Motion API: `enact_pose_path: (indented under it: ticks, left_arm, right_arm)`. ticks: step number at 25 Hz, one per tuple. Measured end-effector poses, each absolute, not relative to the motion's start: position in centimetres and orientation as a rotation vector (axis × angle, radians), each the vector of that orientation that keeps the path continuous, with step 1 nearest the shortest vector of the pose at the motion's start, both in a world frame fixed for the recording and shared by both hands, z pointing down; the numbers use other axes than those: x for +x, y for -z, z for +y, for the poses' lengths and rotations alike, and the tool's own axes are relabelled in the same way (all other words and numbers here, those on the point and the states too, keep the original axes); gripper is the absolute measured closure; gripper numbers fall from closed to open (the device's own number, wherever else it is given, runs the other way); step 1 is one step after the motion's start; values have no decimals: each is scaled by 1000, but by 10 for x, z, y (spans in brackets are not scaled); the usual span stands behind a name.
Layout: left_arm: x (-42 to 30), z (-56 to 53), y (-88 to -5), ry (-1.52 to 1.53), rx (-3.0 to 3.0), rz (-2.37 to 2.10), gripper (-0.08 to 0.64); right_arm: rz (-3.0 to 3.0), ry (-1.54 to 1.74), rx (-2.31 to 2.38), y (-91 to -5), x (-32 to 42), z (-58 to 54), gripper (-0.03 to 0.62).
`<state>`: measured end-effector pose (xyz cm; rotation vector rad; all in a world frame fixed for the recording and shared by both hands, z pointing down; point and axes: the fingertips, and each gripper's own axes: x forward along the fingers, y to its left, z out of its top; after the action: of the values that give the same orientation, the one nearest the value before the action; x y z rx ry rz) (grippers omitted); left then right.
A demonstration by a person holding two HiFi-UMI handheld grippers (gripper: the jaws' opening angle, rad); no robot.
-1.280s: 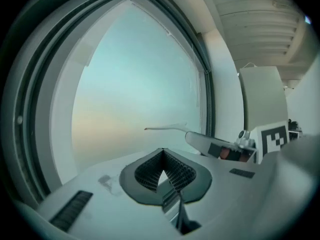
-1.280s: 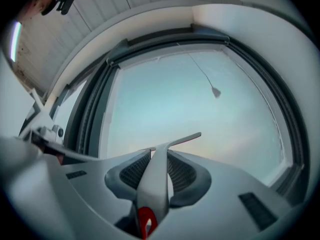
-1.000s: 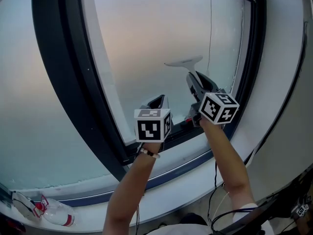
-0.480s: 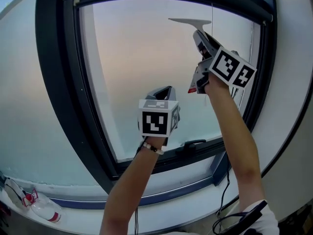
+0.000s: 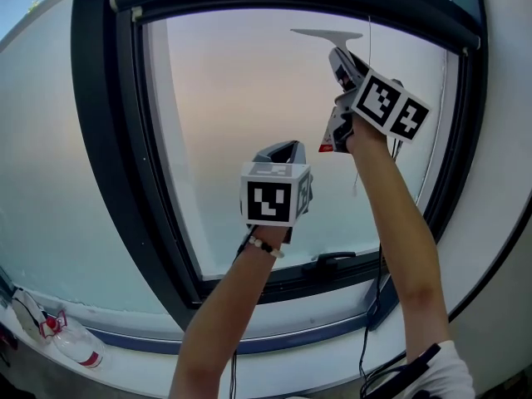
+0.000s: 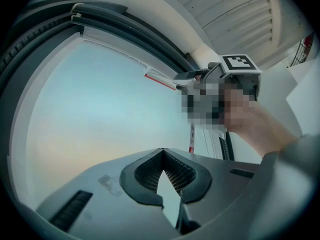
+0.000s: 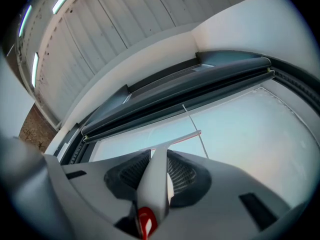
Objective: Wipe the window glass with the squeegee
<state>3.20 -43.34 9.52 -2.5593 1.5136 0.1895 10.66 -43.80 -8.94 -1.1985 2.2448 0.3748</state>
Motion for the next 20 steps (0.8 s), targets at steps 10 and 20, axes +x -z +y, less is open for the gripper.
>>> enact_pose_path:
  ticks: [10,20]
  left_arm:
    - [25,-430,-136,-158,-2614,1517,560]
    - [27,-430,-201,-119,-2711,1534,560]
  right_arm:
    - [2262,-326,-1238,36,116,-440,500]
    - [2306,-258,-1287,-40,125,-440,500]
